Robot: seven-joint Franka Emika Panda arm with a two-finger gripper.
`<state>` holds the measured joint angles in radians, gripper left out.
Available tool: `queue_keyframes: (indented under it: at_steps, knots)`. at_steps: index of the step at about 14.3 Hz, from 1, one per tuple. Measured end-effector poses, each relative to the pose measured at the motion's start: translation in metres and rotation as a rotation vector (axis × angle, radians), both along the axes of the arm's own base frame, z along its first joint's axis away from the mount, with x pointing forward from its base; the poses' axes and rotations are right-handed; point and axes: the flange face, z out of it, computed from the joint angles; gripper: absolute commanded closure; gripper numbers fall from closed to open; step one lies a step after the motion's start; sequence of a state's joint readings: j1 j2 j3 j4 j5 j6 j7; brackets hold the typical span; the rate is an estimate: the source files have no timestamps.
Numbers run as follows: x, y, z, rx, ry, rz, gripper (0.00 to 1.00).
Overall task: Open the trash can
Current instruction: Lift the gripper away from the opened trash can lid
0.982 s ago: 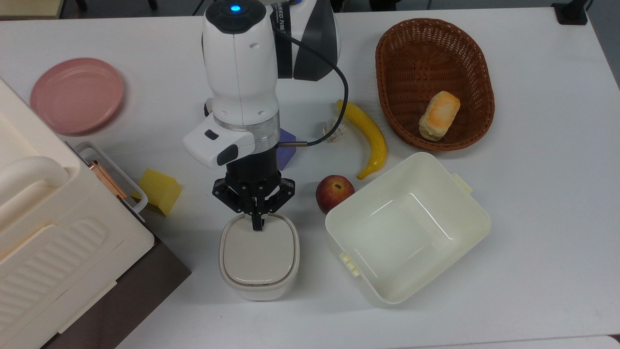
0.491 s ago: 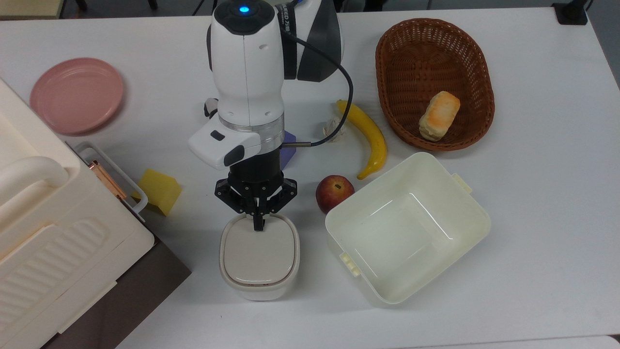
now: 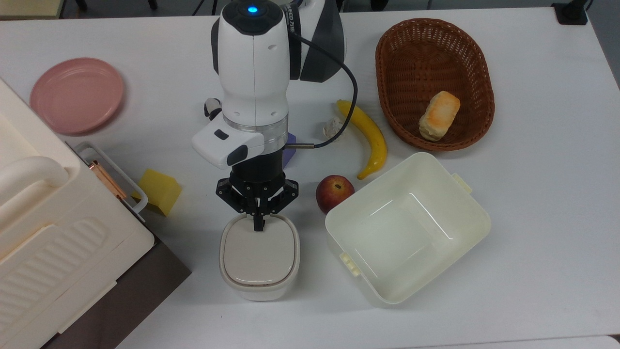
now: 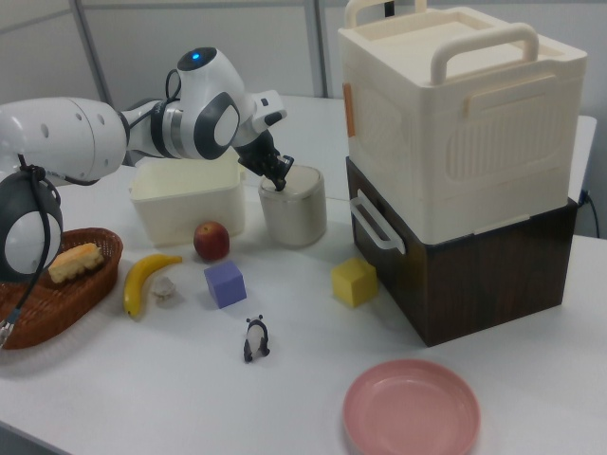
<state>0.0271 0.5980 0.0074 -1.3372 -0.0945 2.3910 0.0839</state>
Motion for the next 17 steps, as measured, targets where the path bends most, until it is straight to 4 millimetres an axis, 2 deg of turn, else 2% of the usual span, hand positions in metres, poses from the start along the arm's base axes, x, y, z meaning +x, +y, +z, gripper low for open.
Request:
queue_keyframes:
  at_steps: [3,5,6,8,10,11,12,13,14,15,17]
  knots:
    - [0.001,-0.002,0.018,0.030,-0.034,-0.059,1.00]
    - [-0.002,-0.009,0.054,0.045,-0.088,-0.086,1.00]
    - [-0.009,-0.018,0.079,0.048,-0.109,-0.100,1.00]
    - [-0.031,-0.031,0.114,0.041,-0.057,-0.127,1.00]
    - [-0.055,-0.033,0.132,0.032,0.040,-0.140,0.99]
    - [-0.066,-0.033,0.137,0.028,0.085,-0.143,0.93]
    - [-0.084,-0.032,0.144,0.023,0.138,-0.146,0.83]
    - [-0.095,-0.031,0.147,0.020,0.169,-0.146,0.57]
    - [-0.113,-0.030,0.152,0.015,0.219,-0.148,0.01]
    - [-0.132,-0.029,0.157,0.010,0.282,-0.153,0.00]
    - [-0.153,-0.027,0.161,0.003,0.357,-0.157,0.00]
